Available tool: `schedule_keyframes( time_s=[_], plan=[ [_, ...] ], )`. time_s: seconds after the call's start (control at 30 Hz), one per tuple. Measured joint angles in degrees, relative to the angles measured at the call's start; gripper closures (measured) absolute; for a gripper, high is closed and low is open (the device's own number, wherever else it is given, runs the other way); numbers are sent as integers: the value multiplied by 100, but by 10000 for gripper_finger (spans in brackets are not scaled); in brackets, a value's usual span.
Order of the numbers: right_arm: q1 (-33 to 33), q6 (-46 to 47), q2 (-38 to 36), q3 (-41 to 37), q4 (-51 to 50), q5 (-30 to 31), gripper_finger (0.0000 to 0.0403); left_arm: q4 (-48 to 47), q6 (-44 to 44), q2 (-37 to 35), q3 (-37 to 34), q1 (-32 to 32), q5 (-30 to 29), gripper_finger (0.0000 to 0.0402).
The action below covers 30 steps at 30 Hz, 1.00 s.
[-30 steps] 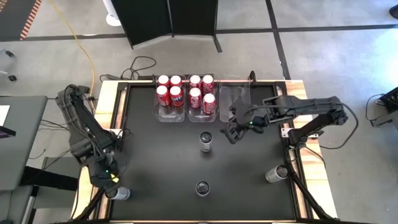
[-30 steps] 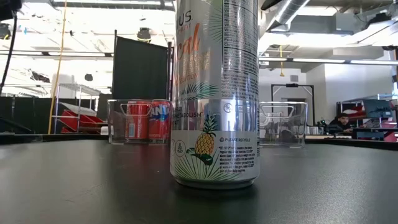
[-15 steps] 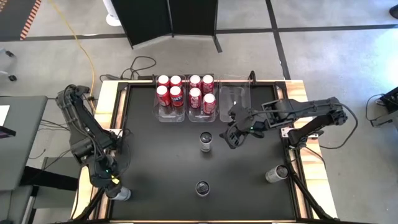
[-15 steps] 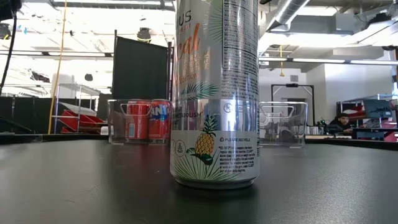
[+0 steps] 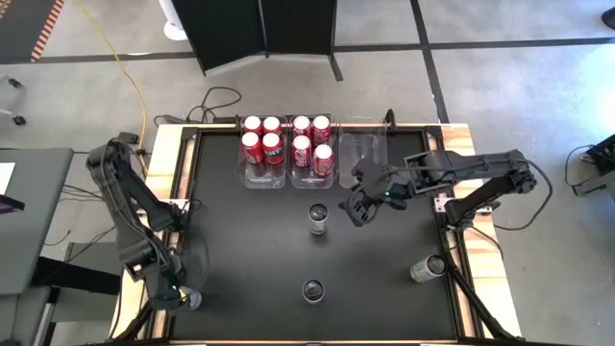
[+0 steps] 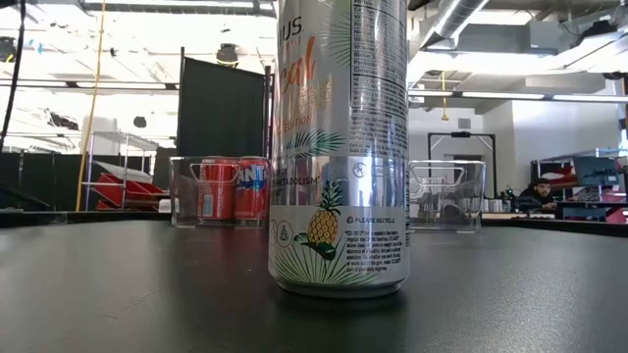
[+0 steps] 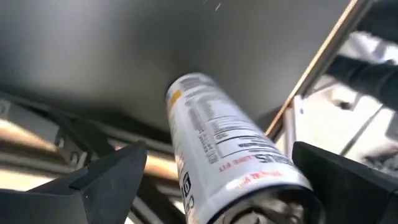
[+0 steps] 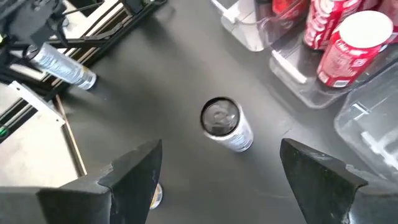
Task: Sort soda cans
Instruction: Put the bottom left white yellow soda can into the right transparent bin
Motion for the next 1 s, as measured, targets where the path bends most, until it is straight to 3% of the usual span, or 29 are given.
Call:
schedule_keyframes(
  time_s=[0.27,0.53,0.83,1.0],
  plan=[
    [-250,-252,0,0,-4,-9,63,-38,56,337,-2,-10,914,26],
    [-416,-368,0,0,-4,-7,63,-234,200,277,39,305,1056,144],
    [-459,-337,-30,1,-6,-68,63,-1636,2199,281,375,2043,931,153],
    [-440,-77,-120,9,-319,-433,63,-2091,3524,281,1015,3247,868,151]
  ],
)
